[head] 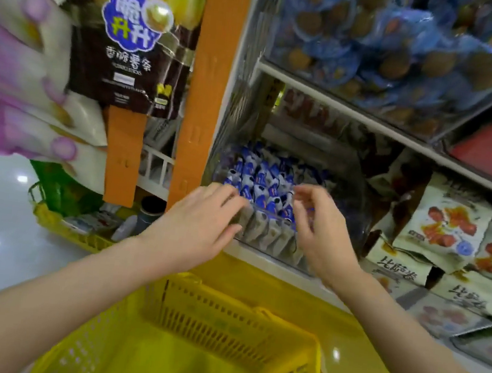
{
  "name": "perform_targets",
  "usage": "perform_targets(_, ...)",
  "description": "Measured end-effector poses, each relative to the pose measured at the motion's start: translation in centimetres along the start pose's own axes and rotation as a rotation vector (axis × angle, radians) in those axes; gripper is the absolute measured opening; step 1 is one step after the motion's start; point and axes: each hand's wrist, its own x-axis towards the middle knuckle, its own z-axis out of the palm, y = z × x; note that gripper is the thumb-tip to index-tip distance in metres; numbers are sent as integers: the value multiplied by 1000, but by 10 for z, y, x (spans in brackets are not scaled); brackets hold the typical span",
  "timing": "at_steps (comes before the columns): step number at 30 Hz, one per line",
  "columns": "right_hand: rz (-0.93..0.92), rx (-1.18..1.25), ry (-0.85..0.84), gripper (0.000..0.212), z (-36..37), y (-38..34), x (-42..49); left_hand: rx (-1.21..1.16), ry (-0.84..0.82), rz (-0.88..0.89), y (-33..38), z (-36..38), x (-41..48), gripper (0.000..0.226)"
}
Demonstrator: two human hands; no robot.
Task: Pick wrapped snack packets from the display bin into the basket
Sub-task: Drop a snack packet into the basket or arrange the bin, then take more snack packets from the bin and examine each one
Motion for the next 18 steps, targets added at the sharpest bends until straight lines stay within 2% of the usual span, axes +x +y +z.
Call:
perform_targets(5,86,76,-96,25,43,-1,83,12,-97,66,-24,1,2,45)
perform_targets(8,98,77,-134,27,69,7,118,23,-95,79,-33,3,0,46)
perform_targets(14,125,-117,-307,30,103,25,156,-43,-65,69,-41,4,4,44)
perform_targets(18,116,-207,-396,23,112,24,165,-67,-43,65,-39,4,4,44)
